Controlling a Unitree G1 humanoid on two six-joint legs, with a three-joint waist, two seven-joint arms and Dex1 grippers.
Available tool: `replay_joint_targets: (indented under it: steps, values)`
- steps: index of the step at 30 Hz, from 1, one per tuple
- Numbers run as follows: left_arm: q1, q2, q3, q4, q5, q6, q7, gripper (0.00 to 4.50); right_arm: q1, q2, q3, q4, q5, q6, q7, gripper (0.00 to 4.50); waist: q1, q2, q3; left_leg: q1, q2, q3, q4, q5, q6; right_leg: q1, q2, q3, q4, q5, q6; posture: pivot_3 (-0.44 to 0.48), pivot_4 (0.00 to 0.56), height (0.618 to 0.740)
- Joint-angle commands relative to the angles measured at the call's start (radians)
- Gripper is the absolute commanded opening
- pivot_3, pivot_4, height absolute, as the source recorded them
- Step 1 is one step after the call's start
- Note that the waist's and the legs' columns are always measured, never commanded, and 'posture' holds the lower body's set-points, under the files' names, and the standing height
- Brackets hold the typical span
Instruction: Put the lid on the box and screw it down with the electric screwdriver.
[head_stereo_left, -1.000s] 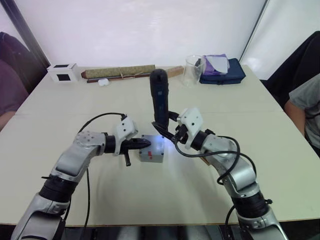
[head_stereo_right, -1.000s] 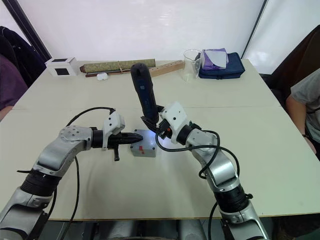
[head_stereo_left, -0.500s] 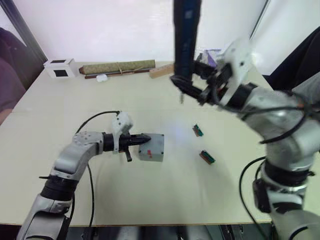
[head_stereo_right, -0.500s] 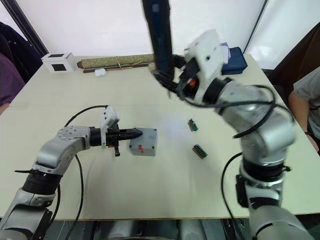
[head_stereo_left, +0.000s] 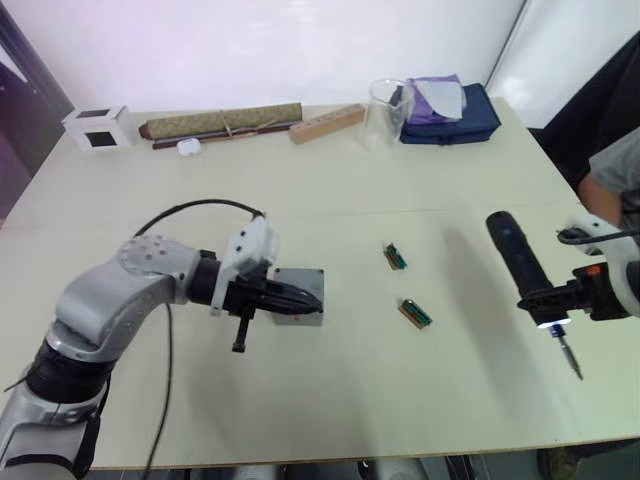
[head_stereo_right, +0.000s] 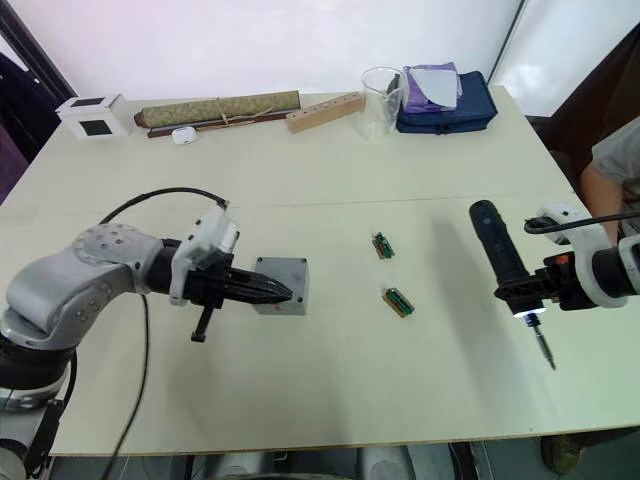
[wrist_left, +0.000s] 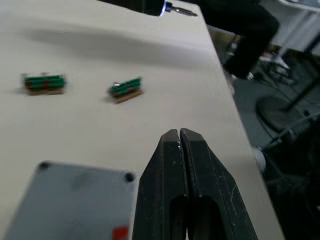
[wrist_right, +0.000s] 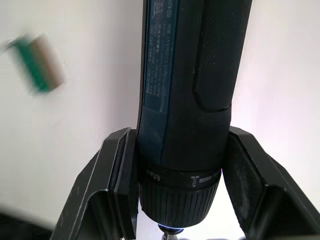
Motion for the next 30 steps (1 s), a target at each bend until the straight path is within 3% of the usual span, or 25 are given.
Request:
replay_joint_targets:
  steps: [1,10,12,13,17,22,30]
  values:
    - [0.036,0.016,-0.015,-0.052,0.023,-0.030,0.019,0.00,0.006,0.037,-0.005,0.049,0.021,0.006,-0.034,2.09,-0.002,-0.003,0.002,0.002,0.001,-0.001,0.002,0.000,0.000,0.001,0.001,0.000,0.002,0.000,0.000,0.000,0.150,0.740]
    - [0.081,0.028,-0.001,-0.071,0.008,-0.020,0.060,0.00,0.019,0.113,-0.002,0.102,-0.021,0.006,-0.126,2.09,0.002,-0.003,0.002,0.002,0.001,0.000,0.014,0.000,-0.001,0.006,0.003,0.002,0.004,0.002,0.000,0.000,0.150,0.740]
    - [0.086,0.028,0.001,-0.065,0.009,-0.021,0.069,0.00,0.022,0.127,-0.006,0.102,-0.036,0.006,-0.142,3.06,0.006,-0.003,0.002,0.001,0.001,-0.001,0.013,0.000,-0.001,0.005,0.003,0.002,0.004,0.002,0.001,0.000,0.150,0.740]
    - [0.088,0.029,0.003,-0.060,0.008,-0.020,0.072,0.00,0.025,0.131,-0.007,0.094,-0.047,0.005,-0.145,3.17,0.008,-0.003,0.002,0.001,0.001,-0.001,0.013,0.000,-0.001,0.005,0.003,0.002,0.004,0.002,0.001,0.000,0.150,0.740]
    - [0.091,0.033,0.007,-0.039,0.017,-0.026,0.080,0.00,0.030,0.147,-0.015,0.081,-0.082,-0.001,-0.158,4.44,0.020,-0.003,0.002,0.001,0.001,-0.001,0.014,0.000,-0.001,0.005,0.003,0.002,0.005,0.003,0.002,0.000,0.150,0.740]
    - [0.080,0.036,0.028,0.012,0.020,-0.029,0.095,0.00,0.061,0.140,-0.017,0.018,-0.137,-0.074,-0.162,4.49,0.023,-0.003,0.002,0.001,0.001,-0.001,0.015,0.000,-0.001,0.006,0.003,0.002,0.005,0.003,0.002,0.000,0.150,0.740]
    - [0.043,0.063,0.072,0.114,0.032,-0.053,0.077,0.00,-0.066,0.162,-0.080,-0.063,-0.131,-0.104,-0.138,4.49,0.019,-0.002,0.002,0.002,0.001,-0.001,0.015,0.000,-0.001,0.007,0.003,0.002,0.005,0.003,0.003,0.000,0.150,0.740]
